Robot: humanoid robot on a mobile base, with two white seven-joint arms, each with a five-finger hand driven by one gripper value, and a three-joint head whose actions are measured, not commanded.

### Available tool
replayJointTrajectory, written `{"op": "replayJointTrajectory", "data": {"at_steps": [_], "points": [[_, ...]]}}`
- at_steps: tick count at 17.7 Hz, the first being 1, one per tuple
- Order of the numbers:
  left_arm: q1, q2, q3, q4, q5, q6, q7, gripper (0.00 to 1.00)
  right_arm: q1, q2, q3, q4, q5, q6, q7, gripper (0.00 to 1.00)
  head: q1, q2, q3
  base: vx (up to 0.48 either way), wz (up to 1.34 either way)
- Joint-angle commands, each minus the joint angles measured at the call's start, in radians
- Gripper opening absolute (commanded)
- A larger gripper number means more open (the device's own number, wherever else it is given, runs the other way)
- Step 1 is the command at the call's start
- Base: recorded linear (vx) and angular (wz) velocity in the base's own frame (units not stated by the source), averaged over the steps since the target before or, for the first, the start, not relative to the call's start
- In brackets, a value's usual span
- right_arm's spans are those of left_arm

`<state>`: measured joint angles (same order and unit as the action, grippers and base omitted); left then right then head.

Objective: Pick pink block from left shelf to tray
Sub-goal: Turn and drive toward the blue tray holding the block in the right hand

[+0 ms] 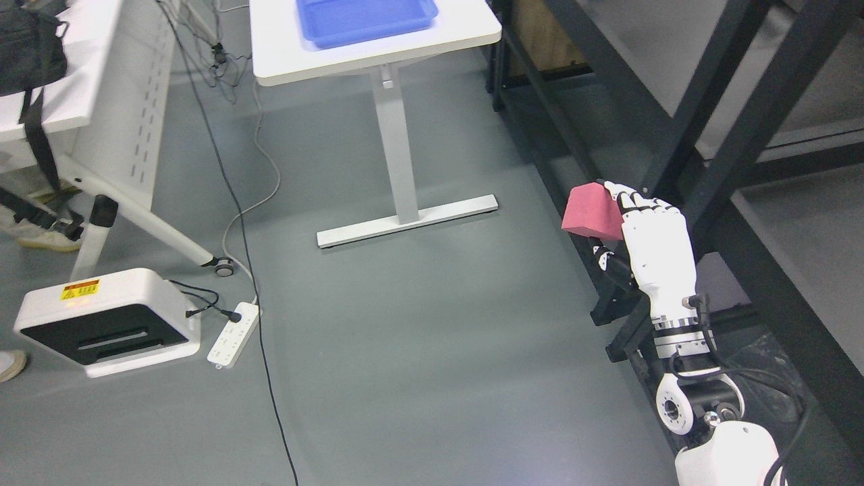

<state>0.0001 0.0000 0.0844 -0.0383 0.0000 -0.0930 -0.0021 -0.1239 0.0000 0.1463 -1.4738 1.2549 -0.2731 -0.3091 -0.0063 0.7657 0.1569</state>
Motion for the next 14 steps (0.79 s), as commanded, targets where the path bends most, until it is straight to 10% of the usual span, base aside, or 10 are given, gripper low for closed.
{"op": "replayJointTrajectory", "data": {"at_steps": [1, 14], "points": [[-0.011, 0.017, 0.000, 0.000, -0.002, -0.001, 0.001, 1.00, 0.010, -0.017, 0.006, -0.045, -0.017, -0.006, -0.005, 0.01, 0.0000, 0.000, 0.000, -0.085, 0.52], [-0.012, 0.017, 0.000, 0.000, -0.002, -0.001, 0.001, 1.00, -0.002, -0.017, 0.013, -0.048, -0.017, -0.011, -0.004, 0.01, 0.0000, 0.000, 0.000, 0.000, 0.23]]}}
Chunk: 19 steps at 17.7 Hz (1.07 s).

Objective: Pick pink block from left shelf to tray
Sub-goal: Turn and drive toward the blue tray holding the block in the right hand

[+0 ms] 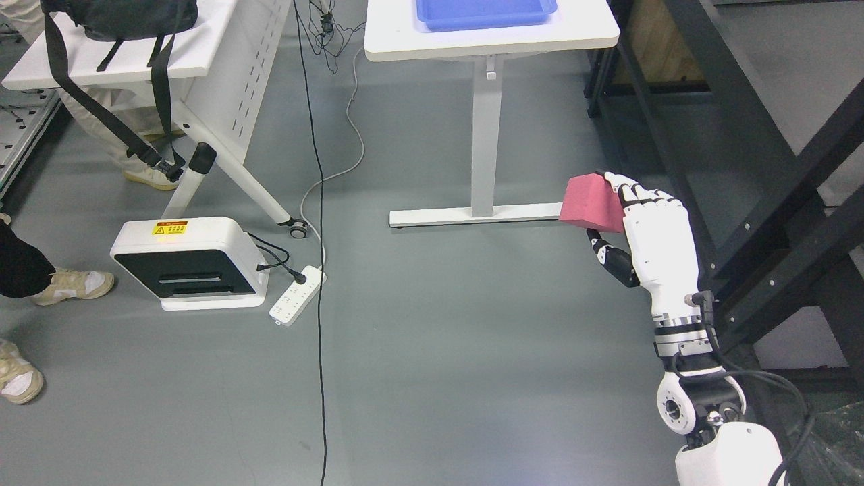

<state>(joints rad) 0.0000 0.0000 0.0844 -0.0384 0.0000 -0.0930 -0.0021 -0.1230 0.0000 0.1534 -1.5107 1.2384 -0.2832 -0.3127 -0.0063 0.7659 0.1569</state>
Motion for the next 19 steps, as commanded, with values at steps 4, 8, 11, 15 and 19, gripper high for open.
{"op": "replayJointTrajectory", "data": {"at_steps": [4, 8, 11, 15, 19], "points": [[-0.011, 0.017, 0.000, 0.000, -0.002, -0.001, 0.001, 1.00, -0.001, -0.017, 0.017, -0.011, 0.000, -0.001, 0.001, 0.01, 0.0000, 0.000, 0.000, 0.075, 0.22], [-0.011, 0.017, 0.000, 0.000, -0.002, -0.001, 0.001, 1.00, -0.003, -0.017, 0.018, -0.009, 0.000, -0.001, 0.004, 0.01, 0.0000, 0.000, 0.000, 0.163, 0.23], [-0.011, 0.017, 0.000, 0.000, -0.002, -0.001, 0.001, 1.00, -0.003, -0.017, 0.020, -0.009, 0.000, -0.001, 0.004, 0.01, -0.0001, 0.000, 0.000, 0.237, 0.09], [-0.011, 0.017, 0.000, 0.000, -0.002, -0.001, 0.001, 1.00, -0.006, -0.017, 0.022, -0.009, 0.001, -0.001, 0.006, 0.01, -0.0001, 0.000, 0.000, 0.276, -0.03], [-0.012, 0.017, 0.000, 0.000, -0.002, -0.001, 0.001, 1.00, -0.006, -0.017, 0.022, -0.009, 0.001, -0.001, 0.006, 0.01, -0.0001, 0.000, 0.000, 0.313, -0.01]]}}
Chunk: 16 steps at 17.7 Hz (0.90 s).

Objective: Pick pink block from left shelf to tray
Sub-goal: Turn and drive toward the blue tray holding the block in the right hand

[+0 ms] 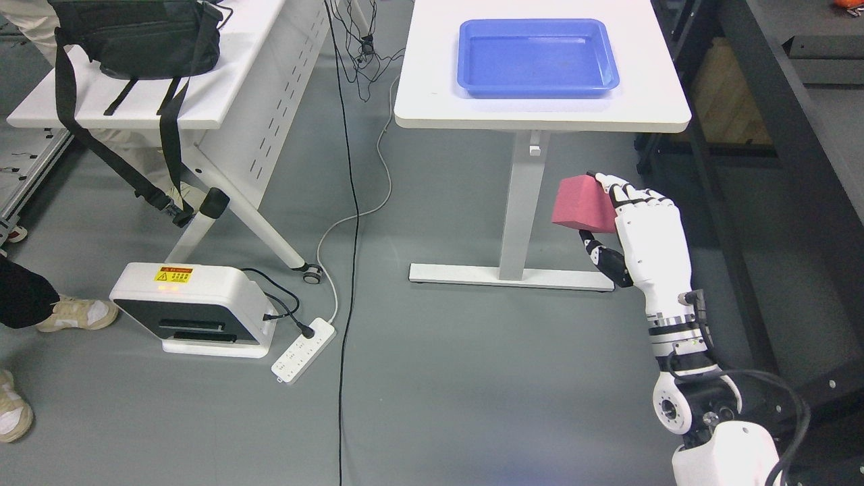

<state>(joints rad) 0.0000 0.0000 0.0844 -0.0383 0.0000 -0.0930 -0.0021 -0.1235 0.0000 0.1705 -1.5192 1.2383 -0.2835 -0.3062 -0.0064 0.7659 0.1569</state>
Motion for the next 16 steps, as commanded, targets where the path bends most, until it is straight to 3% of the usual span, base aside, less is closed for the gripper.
{"op": "replayJointTrajectory", "data": {"at_steps": [1, 16], "points": [[-0.011, 0.017, 0.000, 0.000, -0.002, -0.001, 0.001, 1.00, -0.005, -0.017, 0.004, -0.001, 0.001, 0.000, -0.001, 0.01, 0.0000, 0.000, 0.000, 0.292, 0.03], [-0.011, 0.017, 0.000, 0.000, -0.002, -0.001, 0.001, 1.00, -0.047, -0.017, 0.041, -0.002, 0.013, -0.003, 0.030, 0.01, 0.0000, 0.000, 0.000, 0.280, 0.02]]}}
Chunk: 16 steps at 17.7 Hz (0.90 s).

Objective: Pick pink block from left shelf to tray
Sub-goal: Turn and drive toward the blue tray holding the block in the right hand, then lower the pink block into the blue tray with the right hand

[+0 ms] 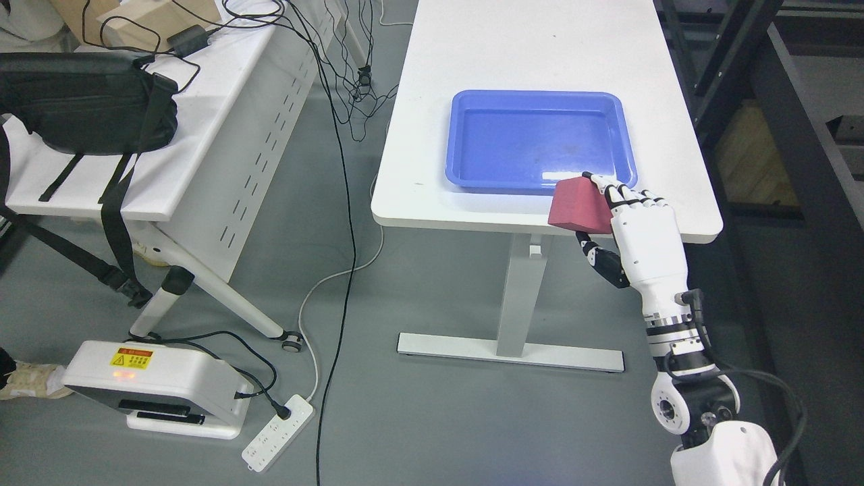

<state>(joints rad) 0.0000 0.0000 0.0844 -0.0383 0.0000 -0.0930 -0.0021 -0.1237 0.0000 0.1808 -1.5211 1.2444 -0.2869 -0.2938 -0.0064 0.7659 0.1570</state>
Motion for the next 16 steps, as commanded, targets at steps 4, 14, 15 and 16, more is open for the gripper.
{"op": "replayJointTrajectory", "data": {"at_steps": [4, 14, 15, 16], "points": [[-0.012, 0.017, 0.000, 0.000, -0.002, -0.001, 0.001, 1.00, -0.065, -0.017, 0.063, -0.001, 0.019, -0.009, 0.048, 0.01, 0.0000, 0.000, 0.000, 0.237, 0.01], [-0.011, 0.017, 0.000, 0.000, -0.002, -0.001, 0.001, 1.00, -0.117, -0.017, 0.101, 0.006, 0.047, -0.008, 0.105, 0.02, 0.0000, 0.000, 0.000, 0.177, 0.00], [-0.011, 0.017, 0.000, 0.000, -0.002, -0.001, 0.001, 1.00, -0.122, -0.017, 0.101, 0.009, 0.047, -0.003, 0.113, 0.02, 0.0000, 0.000, 0.000, 0.139, 0.00], [-0.012, 0.017, 0.000, 0.000, -0.002, -0.001, 0.001, 1.00, -0.123, -0.017, 0.100, 0.010, 0.047, 0.002, 0.120, 0.02, 0.0000, 0.000, 0.000, 0.129, 0.00]]}}
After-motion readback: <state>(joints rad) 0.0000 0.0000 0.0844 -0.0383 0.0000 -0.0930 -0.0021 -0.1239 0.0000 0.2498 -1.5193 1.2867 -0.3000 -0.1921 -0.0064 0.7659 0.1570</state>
